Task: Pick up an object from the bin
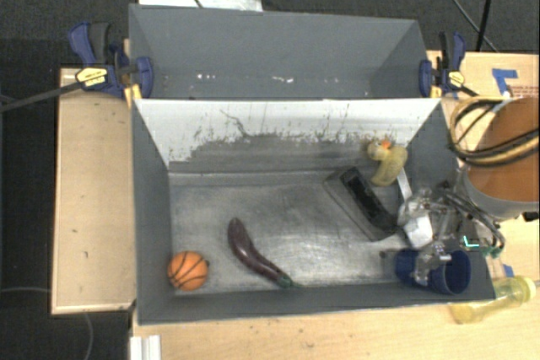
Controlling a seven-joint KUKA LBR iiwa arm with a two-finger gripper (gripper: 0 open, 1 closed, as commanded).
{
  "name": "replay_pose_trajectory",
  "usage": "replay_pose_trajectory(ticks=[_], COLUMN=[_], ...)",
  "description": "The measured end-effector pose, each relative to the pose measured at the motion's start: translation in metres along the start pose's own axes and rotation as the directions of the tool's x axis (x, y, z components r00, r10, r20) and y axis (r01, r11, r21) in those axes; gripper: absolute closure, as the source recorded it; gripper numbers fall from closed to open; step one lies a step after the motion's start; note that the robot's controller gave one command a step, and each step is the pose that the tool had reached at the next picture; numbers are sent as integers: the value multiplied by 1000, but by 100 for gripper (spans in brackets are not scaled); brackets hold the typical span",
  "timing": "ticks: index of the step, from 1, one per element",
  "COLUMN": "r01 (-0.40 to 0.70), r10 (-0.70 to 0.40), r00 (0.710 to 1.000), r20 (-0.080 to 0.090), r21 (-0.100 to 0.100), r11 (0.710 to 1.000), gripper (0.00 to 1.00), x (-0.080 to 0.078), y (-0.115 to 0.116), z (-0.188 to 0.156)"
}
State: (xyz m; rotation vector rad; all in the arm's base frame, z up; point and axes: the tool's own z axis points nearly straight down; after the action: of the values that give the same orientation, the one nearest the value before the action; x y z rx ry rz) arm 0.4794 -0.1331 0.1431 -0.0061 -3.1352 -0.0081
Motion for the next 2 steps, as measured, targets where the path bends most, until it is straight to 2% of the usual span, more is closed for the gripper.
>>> replay_pose_trajectory(ticks=[1, 2], r01=[7, -160], r10=[-7, 160], r00=[1000, 987], r20=[6, 10], r21=[2, -3], r11=[1000, 987], gripper=[0, 0], x=[-2, -54], y=[0, 4], z=[-3, 33])
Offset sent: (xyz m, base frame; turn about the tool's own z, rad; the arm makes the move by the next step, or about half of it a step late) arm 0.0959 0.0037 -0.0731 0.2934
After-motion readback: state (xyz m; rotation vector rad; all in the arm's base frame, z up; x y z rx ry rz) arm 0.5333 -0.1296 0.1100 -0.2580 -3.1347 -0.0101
